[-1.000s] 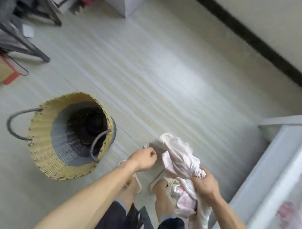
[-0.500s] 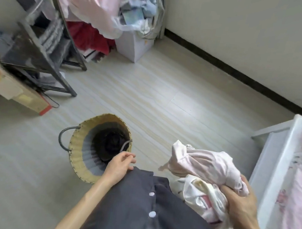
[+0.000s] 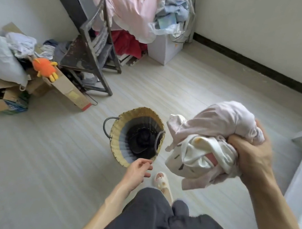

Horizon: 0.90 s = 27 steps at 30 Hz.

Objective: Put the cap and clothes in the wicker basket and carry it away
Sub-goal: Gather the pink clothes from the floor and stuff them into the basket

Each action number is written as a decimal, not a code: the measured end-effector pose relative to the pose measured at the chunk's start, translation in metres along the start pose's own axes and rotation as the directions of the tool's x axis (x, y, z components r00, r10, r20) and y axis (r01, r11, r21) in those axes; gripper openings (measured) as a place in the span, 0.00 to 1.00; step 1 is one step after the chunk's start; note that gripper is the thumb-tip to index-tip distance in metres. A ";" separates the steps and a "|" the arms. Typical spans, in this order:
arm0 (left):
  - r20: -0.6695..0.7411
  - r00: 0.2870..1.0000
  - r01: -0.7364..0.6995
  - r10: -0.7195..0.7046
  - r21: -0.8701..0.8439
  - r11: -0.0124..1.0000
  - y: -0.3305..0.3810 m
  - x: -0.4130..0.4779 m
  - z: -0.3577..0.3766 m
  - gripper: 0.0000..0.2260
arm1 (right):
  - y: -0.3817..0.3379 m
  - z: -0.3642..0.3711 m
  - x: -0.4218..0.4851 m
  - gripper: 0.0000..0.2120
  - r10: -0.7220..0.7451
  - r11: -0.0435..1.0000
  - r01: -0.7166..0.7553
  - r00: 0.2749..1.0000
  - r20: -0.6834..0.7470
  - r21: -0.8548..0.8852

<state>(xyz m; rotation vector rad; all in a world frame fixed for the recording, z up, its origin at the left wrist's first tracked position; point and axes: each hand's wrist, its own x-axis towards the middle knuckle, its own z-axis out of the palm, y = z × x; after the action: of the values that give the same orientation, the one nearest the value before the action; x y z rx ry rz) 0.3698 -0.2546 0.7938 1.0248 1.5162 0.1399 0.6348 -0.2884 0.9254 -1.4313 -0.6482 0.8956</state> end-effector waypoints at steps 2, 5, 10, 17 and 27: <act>-0.004 1.000 -0.009 0.009 0.012 1.000 -0.003 -0.001 -0.022 0.12 | -0.017 0.031 0.002 0.16 -0.055 0.997 0.054 0.998 0.024 0.047; -0.010 0.999 -0.043 0.044 0.018 0.999 0.005 0.011 -0.061 0.12 | -0.046 0.083 0.008 0.17 -0.147 0.985 0.139 0.986 0.074 0.102; -0.025 0.987 -0.159 0.160 0.017 0.987 0.036 0.050 -0.149 0.11 | -0.086 0.183 0.024 0.18 -0.286 0.948 0.263 0.951 0.117 0.180; 0.004 0.965 -0.261 0.261 0.053 0.964 0.084 0.101 -0.277 0.08 | -0.108 0.307 0.048 0.18 -0.367 0.912 0.345 0.928 0.069 0.221; 0.033 0.989 -0.146 0.142 0.205 0.968 0.058 0.185 -0.358 0.12 | 0.029 0.336 0.050 0.16 -0.003 0.996 -0.007 0.994 -0.109 -0.086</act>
<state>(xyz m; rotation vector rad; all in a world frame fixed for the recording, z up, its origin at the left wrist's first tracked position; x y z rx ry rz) 0.1188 0.0665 0.7831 1.3006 1.4612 0.0749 0.3779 -0.0640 0.9123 -1.5475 -0.6091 0.7929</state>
